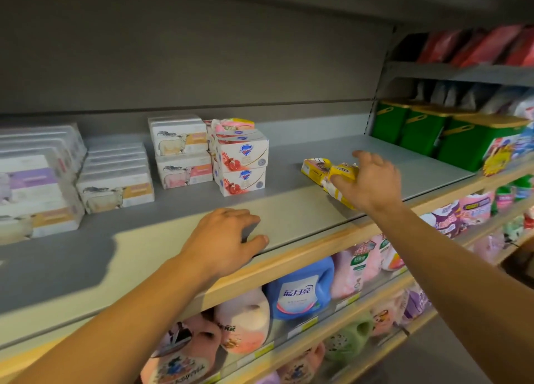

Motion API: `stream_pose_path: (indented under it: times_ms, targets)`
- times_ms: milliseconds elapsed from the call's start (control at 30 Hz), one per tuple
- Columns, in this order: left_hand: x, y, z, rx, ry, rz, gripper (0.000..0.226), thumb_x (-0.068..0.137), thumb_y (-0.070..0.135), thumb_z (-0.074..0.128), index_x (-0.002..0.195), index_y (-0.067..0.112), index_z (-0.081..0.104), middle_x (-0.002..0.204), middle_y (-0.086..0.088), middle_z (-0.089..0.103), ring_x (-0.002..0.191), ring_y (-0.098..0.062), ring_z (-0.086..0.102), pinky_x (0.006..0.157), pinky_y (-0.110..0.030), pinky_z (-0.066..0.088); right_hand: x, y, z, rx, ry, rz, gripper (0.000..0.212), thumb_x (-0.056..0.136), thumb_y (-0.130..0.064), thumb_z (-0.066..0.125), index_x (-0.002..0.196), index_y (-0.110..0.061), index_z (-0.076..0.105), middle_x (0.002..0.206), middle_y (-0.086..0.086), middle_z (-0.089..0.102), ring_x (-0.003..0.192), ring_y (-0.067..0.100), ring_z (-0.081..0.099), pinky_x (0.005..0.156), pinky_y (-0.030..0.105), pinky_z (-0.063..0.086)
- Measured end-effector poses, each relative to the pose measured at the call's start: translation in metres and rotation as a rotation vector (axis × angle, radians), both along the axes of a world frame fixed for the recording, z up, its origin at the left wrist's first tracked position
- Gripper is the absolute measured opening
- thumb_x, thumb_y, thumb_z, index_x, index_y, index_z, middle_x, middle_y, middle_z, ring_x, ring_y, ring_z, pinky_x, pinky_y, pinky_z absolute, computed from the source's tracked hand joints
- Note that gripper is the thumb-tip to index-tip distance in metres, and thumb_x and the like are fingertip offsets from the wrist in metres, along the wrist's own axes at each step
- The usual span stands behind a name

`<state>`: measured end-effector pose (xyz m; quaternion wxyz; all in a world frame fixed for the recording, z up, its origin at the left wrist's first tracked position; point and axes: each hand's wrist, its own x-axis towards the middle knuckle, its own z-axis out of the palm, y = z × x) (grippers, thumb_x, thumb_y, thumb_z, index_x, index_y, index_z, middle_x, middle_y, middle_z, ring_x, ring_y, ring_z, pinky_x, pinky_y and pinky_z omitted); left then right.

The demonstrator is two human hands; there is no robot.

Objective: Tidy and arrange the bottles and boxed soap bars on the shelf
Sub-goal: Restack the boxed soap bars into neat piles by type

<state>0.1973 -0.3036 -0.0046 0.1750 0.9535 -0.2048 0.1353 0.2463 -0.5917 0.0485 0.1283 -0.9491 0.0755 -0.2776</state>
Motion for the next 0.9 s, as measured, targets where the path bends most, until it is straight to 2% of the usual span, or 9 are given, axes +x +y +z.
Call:
stream_pose_path:
  times_ms: [100,233,367,500,567,600,700,800,900]
  targets:
    - [-0.003,0.001,0.006,-0.031,0.035,-0.012,0.048,0.089,0.054,0.059,0.128,0.027,0.063,0.125,0.006,0.065,0.122,-0.018,0.052,0.101,-0.029,0.04,-0.014,0.037,0.003,0.018,-0.075,0.203,0.061,0.083,-0.042,0.066,0.133,-0.011,0.053,0.127,0.013,0.06,0.119,0.033,0.052,0.104,0.04,0.037]
    - [-0.01,0.025,0.02,-0.004,0.077,-0.01,0.04,0.087,0.051,0.06,0.106,0.017,0.07,0.108,0.0,0.071,0.106,-0.021,0.06,0.09,-0.037,0.049,-0.022,0.095,0.002,0.044,-0.044,0.398,0.059,0.085,-0.044,0.064,0.136,-0.018,0.051,0.135,0.006,0.055,0.125,0.025,0.049,0.104,0.037,0.041]
    - [-0.022,0.088,0.028,-0.017,0.058,0.108,0.041,0.088,0.051,0.061,0.12,0.027,0.068,0.12,0.007,0.069,0.112,-0.016,0.061,0.093,-0.033,0.049,-0.021,0.158,-0.001,0.08,-0.034,0.571,0.055,0.084,-0.043,0.063,0.133,-0.022,0.052,0.132,0.003,0.054,0.118,0.023,0.052,0.091,0.035,0.047]
    - [-0.034,0.149,0.029,-0.036,0.073,0.222,0.046,0.085,0.053,0.056,0.101,0.012,0.071,0.099,-0.003,0.072,0.091,-0.019,0.065,0.084,-0.037,0.05,-0.007,0.219,-0.012,0.037,0.045,0.71,0.058,0.084,-0.043,0.062,0.138,-0.026,0.046,0.141,0.003,0.047,0.125,0.025,0.046,0.098,0.038,0.046]
    - [-0.036,0.173,0.03,0.004,0.089,0.235,0.055,0.083,0.058,0.048,0.094,0.007,0.067,0.091,-0.011,0.07,0.085,-0.024,0.064,0.079,-0.041,0.05,0.008,0.243,-0.016,0.002,0.087,0.74,0.061,0.085,-0.041,0.063,0.14,-0.024,0.043,0.144,0.005,0.044,0.129,0.027,0.043,0.103,0.039,0.042]
    - [-0.036,0.183,0.03,0.039,0.081,0.244,0.059,0.083,0.06,0.046,0.096,0.008,0.068,0.094,-0.011,0.07,0.089,-0.026,0.063,0.081,-0.04,0.049,0.016,0.254,-0.017,-0.014,0.106,0.742,0.063,0.086,-0.04,0.064,0.142,-0.022,0.042,0.145,0.005,0.042,0.131,0.028,0.04,0.106,0.037,0.038]
    - [-0.037,0.196,0.025,0.054,0.007,0.268,0.047,0.091,0.054,0.058,0.116,0.016,0.068,0.116,-0.004,0.069,0.109,-0.025,0.06,0.094,-0.034,0.045,0.043,0.276,-0.018,-0.072,0.128,0.693,0.069,0.088,-0.042,0.062,0.147,-0.021,0.035,0.152,0.003,0.034,0.137,0.027,0.033,0.11,0.035,0.029]
    - [-0.034,0.196,0.017,0.047,-0.023,0.208,0.034,0.094,0.047,0.058,0.089,0.014,0.064,0.088,-0.001,0.064,0.089,-0.021,0.057,0.081,-0.031,0.044,0.065,0.29,-0.019,-0.132,0.092,0.603,0.073,0.089,-0.045,0.056,0.152,-0.023,0.027,0.158,0.001,0.025,0.145,0.027,0.022,0.117,0.044,0.022]
    - [-0.031,0.2,0.016,-0.015,-0.05,0.187,0.026,0.094,0.039,0.061,0.086,0.014,0.065,0.08,0.0,0.059,0.08,-0.016,0.049,0.077,-0.025,0.035,0.078,0.295,-0.023,-0.205,0.151,0.556,0.071,0.093,-0.047,0.047,0.154,-0.023,0.018,0.161,0.001,0.018,0.148,0.028,0.013,0.12,0.051,0.011]
